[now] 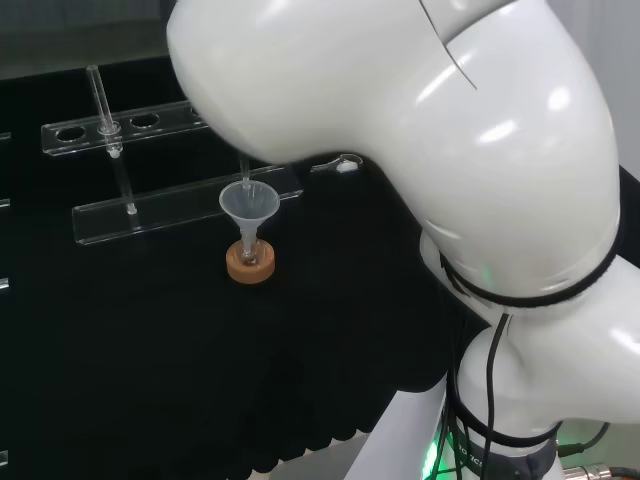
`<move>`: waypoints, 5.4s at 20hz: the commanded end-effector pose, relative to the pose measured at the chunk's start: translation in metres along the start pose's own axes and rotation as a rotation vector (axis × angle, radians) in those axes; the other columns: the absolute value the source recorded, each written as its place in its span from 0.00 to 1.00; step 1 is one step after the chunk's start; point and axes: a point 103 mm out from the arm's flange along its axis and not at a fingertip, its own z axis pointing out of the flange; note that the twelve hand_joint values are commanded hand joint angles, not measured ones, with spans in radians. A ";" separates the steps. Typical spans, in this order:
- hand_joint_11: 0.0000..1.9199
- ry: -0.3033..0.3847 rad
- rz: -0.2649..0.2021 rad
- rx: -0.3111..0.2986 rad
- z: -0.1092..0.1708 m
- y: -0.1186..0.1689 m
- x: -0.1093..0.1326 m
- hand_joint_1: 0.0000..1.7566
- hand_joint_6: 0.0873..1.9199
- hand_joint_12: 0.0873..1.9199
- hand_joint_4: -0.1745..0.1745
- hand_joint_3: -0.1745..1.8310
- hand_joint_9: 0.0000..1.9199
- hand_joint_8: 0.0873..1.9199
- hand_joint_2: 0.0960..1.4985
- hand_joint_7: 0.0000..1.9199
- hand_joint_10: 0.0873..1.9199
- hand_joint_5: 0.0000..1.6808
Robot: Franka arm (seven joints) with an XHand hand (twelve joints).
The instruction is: Pick up the weighing funnel.
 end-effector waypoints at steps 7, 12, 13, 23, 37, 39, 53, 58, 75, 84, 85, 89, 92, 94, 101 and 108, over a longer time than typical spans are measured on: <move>0.20 0.042 0.039 -0.019 0.003 0.037 -0.054 0.37 0.00 0.71 0.35 0.25 0.30 0.33 0.44 0.16 0.28 0.24; 0.22 0.049 0.054 -0.019 0.006 0.061 -0.071 0.42 0.00 0.70 0.35 0.26 0.32 0.33 0.44 0.19 0.28 0.26; 0.22 0.053 0.056 -0.018 0.007 0.067 -0.075 0.43 0.00 0.69 0.35 0.26 0.33 0.33 0.44 0.19 0.27 0.27; 0.25 0.098 0.073 -0.006 0.028 0.125 -0.109 0.49 0.00 0.67 0.36 0.32 0.36 0.32 0.40 0.22 0.24 0.30; 0.27 0.128 0.060 0.035 0.064 0.180 -0.131 0.49 0.00 0.67 0.37 0.33 0.38 0.32 0.39 0.24 0.24 0.34; 0.27 0.140 0.050 0.056 0.070 0.185 -0.132 0.49 0.00 0.66 0.37 0.34 0.39 0.32 0.38 0.25 0.23 0.34; 0.28 0.117 0.000 0.053 0.112 0.196 -0.138 0.51 0.00 0.66 0.39 0.35 0.39 0.31 0.37 0.26 0.23 0.36; 0.28 0.052 -0.014 0.047 0.125 0.201 -0.135 0.52 0.00 0.66 0.39 0.36 0.40 0.31 0.36 0.26 0.23 0.37; 0.30 -0.045 -0.008 0.025 0.123 0.215 -0.132 0.54 0.02 0.66 0.41 0.38 0.42 0.30 0.35 0.28 0.21 0.39; 0.30 -0.045 -0.015 0.022 0.126 0.223 -0.131 0.54 0.04 0.65 0.44 0.38 0.42 0.30 0.35 0.28 0.21 0.42; 0.30 -0.045 -0.016 0.022 0.126 0.224 -0.131 0.54 0.04 0.65 0.44 0.38 0.42 0.30 0.35 0.28 0.21 0.42; 0.30 -0.043 -0.017 0.032 0.130 0.226 -0.131 0.54 0.05 0.65 0.45 0.39 0.42 0.30 0.35 0.29 0.20 0.43; 0.30 -0.042 -0.017 0.037 0.132 0.228 -0.131 0.54 0.06 0.65 0.46 0.39 0.42 0.30 0.35 0.29 0.20 0.44; 0.30 -0.045 -0.015 0.034 0.133 0.228 -0.131 0.54 0.07 0.65 0.47 0.39 0.42 0.30 0.35 0.29 0.20 0.45; 0.30 -0.026 -0.015 0.045 0.136 0.233 -0.133 0.54 0.25 0.65 0.49 0.39 0.43 0.29 0.36 0.30 0.19 0.39; 0.30 -0.037 -0.020 0.043 0.136 0.237 -0.131 0.54 0.28 0.65 0.51 0.39 0.44 0.29 0.36 0.30 0.19 0.40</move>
